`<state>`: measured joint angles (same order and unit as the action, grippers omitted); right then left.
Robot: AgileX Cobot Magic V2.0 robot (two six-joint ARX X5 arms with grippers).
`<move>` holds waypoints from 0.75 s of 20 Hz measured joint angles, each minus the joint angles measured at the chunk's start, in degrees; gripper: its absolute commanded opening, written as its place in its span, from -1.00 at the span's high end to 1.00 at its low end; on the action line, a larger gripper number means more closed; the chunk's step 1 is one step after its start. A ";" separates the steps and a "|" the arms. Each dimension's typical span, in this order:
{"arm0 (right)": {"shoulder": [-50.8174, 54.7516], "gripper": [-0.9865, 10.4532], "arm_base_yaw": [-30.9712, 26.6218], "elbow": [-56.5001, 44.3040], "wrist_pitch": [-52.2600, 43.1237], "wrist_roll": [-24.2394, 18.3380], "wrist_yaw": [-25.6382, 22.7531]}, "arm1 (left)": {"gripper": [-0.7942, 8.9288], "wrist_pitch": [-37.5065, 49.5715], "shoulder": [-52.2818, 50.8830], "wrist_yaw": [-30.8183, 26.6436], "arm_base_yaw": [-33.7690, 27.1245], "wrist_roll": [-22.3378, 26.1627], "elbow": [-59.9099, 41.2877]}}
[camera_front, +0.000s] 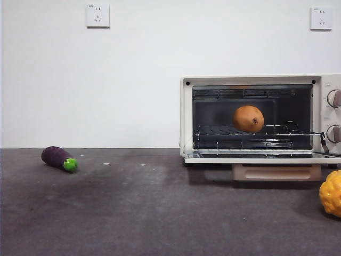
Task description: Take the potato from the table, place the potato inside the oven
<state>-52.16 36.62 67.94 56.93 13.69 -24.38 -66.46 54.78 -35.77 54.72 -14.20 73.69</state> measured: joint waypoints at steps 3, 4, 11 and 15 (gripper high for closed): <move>5.33 0.48 0.87 0.00 2.86 -0.02 -1.70 | 0.85 7.21 5.16 5.62 0.00 1.18 -0.02; 6.78 0.56 0.87 0.00 3.58 -0.02 -2.05 | 0.85 9.14 6.45 7.85 0.00 1.90 -0.02; 17.84 0.61 0.87 0.00 7.63 -0.02 -5.46 | 0.85 18.62 15.26 29.57 -2.60 5.70 -0.02; 23.12 0.61 0.87 0.02 10.01 0.57 -5.68 | 0.85 22.10 19.34 41.53 -6.36 6.29 -0.02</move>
<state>-29.04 37.50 67.96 66.94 14.26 -30.06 -44.36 74.13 5.76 48.36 -7.90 73.67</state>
